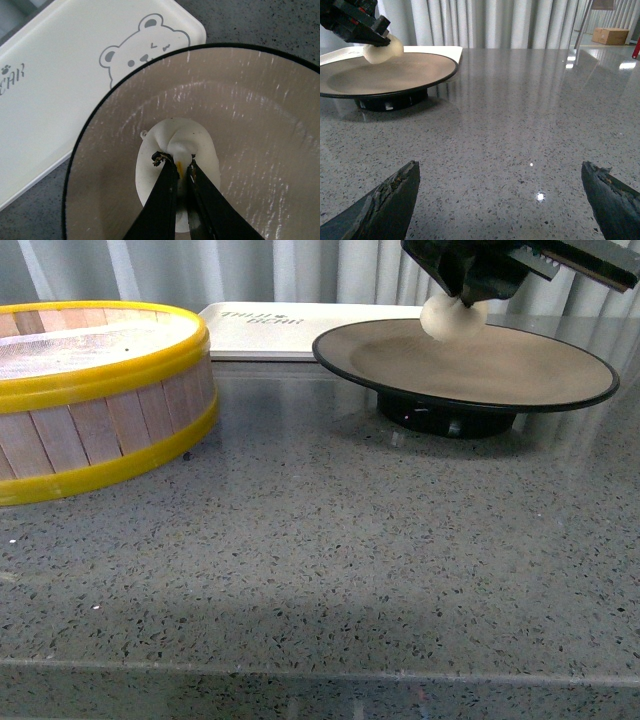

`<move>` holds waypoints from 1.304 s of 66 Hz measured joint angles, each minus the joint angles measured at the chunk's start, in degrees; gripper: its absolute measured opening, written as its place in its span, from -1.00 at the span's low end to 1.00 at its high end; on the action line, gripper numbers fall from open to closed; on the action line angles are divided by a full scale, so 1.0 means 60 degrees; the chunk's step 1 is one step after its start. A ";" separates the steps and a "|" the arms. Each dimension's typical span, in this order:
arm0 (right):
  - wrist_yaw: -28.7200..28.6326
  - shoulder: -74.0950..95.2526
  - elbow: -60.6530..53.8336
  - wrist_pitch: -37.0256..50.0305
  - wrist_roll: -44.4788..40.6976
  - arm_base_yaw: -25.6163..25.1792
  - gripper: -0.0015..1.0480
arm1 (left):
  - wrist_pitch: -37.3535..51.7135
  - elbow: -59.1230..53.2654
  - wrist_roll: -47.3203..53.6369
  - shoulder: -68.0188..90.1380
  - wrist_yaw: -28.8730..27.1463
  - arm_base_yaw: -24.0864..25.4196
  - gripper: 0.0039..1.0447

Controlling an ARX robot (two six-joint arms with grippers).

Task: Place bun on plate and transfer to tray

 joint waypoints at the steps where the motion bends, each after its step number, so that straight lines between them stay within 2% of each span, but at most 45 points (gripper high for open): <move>1: 0.0000 0.0000 0.0000 0.0000 0.0000 0.0000 0.84 | 0.0000 -0.0025 0.0000 0.0000 0.0011 -0.0004 -0.93; 26: 0.0000 0.0000 0.0000 0.0000 0.0000 0.0000 0.84 | 0.0033 -0.0739 0.0047 -0.0004 0.0186 -0.0044 -0.92; 48: 0.0000 0.0000 0.0000 0.0000 0.0000 0.0000 0.84 | 0.0117 -0.0743 0.0062 -0.0004 0.0149 -0.0051 0.02; 51: -0.0004 0.0000 0.0000 0.0000 0.0000 0.0000 0.84 | 0.0109 -0.0732 0.0058 -0.0004 0.0153 -0.0047 0.23; 60: -0.0004 0.0000 0.0000 0.0000 0.0000 0.0000 0.84 | 0.0062 -0.0685 0.0051 -0.0004 0.0168 -0.0036 0.61; 64: 0.0000 0.0000 0.0000 0.0000 0.0000 0.0000 0.84 | 0.0022 -0.0623 0.0044 -0.0004 0.0182 -0.0033 0.88; 86: 0.0000 0.0000 0.0000 0.0000 0.0000 0.0000 0.84 | 0.0033 -0.0539 -0.0076 -0.0364 0.0474 0.0066 0.88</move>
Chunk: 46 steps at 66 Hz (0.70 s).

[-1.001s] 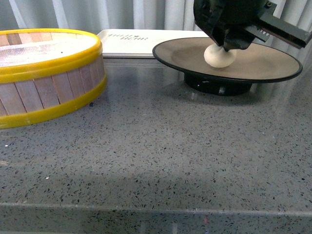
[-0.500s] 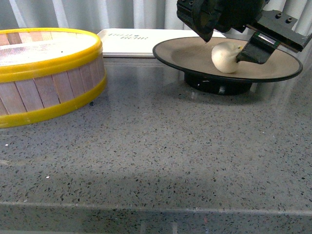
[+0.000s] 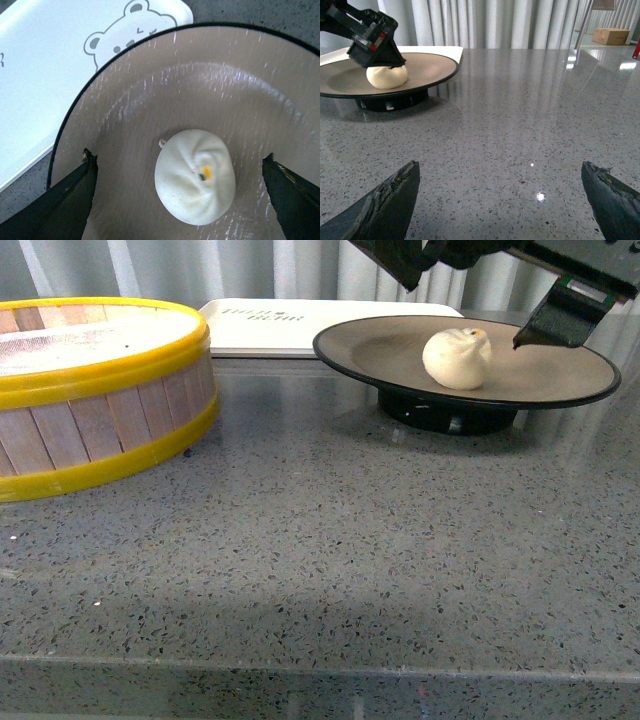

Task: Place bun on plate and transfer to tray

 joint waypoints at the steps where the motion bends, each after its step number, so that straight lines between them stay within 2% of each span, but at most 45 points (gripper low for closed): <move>1: -0.0004 0.0000 0.0000 0.0000 0.0000 0.0000 0.84 | 0.0076 -0.0058 -0.0018 -0.0091 0.0029 0.0007 0.88; 12: 0.0000 0.0000 0.0000 0.0000 -0.0004 0.0000 0.84 | 0.1184 -0.1297 -0.0007 -0.1439 0.0229 0.0131 0.88; 24: 0.0000 0.0000 0.0000 0.0000 0.0000 0.0000 0.84 | 0.2769 -0.3748 0.0033 -0.4087 0.0448 0.0499 0.88; 36: -0.0004 0.0000 0.0000 0.0000 0.0000 0.0000 0.84 | 0.3490 -0.6433 -0.0018 -0.7027 0.0907 0.1432 0.88; 46: -0.0004 0.0000 0.0000 0.0000 0.0000 0.0000 0.84 | 0.3311 -0.8284 -0.0120 -0.9220 0.1446 0.2707 0.88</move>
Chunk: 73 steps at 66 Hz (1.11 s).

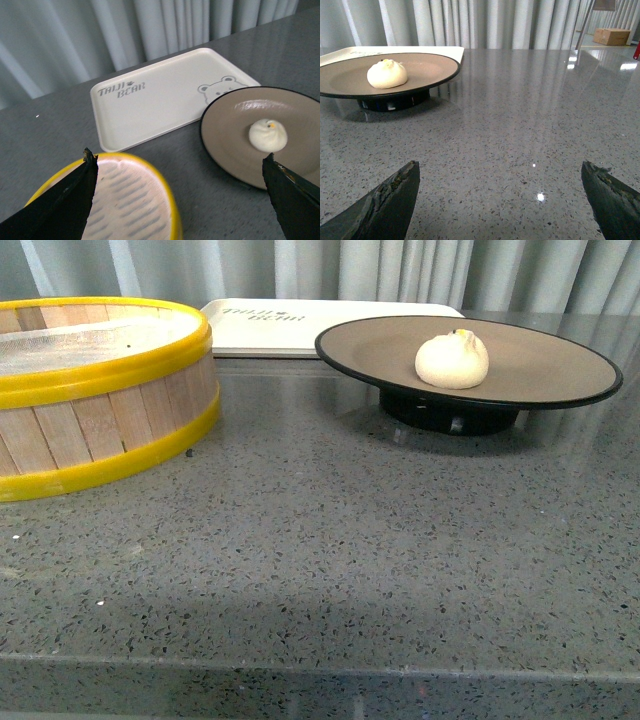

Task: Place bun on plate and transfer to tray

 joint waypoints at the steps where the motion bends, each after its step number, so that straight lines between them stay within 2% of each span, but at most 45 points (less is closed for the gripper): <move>1: 0.0000 0.0000 0.0000 0.0000 0.0000 0.0000 0.84 | 0.0018 -0.0208 -0.0051 -0.0248 -0.0018 0.0186 0.87; 4: 0.0004 0.0000 0.0000 0.0000 -0.0004 0.0000 0.84 | 0.0914 -0.1035 -0.0455 -0.0943 -0.0772 0.0634 0.72; 7: 0.0004 0.0000 0.0000 0.0000 0.0000 0.0000 0.84 | 0.1687 -0.1800 -0.0805 -0.1552 -0.0725 0.1151 0.58; 17: 0.0000 0.0000 0.0000 0.0000 0.0000 0.0000 0.84 | 0.3126 -0.4870 -0.1366 -0.3730 0.1220 0.3665 0.03; 24: 0.0000 0.0000 0.0000 0.0000 -0.0004 0.0000 0.84 | 0.3442 -0.6178 -0.1472 -0.4426 0.1355 0.4022 -0.31; 33: 0.0004 0.0000 0.0000 0.0000 0.0000 0.0000 0.84 | 0.3865 -0.7555 -0.1559 -0.5217 0.1501 0.4036 -0.94; 73: 0.0004 0.0000 0.0000 0.0000 0.0000 0.0000 0.84 | 0.3854 -0.9526 -0.1577 -0.7264 0.1497 0.4044 -0.93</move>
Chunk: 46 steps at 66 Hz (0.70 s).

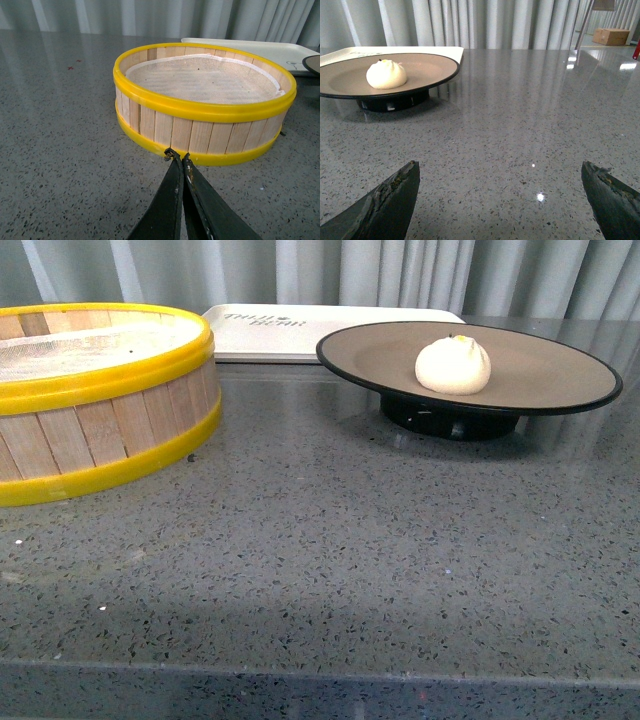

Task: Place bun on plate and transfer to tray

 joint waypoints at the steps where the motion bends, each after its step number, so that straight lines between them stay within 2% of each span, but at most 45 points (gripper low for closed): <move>1: -0.0004 0.0000 0.0000 0.0000 0.0000 0.0000 0.84 | -0.0015 -0.0018 0.0000 -0.0029 -0.0004 0.0000 -0.93; 42: -0.0004 0.0000 0.0000 0.0000 -0.0004 0.0000 0.84 | -0.0648 -0.0579 0.0000 -0.1526 -0.0004 0.0000 -0.93; 46: -0.0004 0.0000 0.0000 0.0000 0.0000 0.0000 0.84 | -0.1381 -0.0579 0.0000 -0.2106 -0.0007 0.0000 -0.93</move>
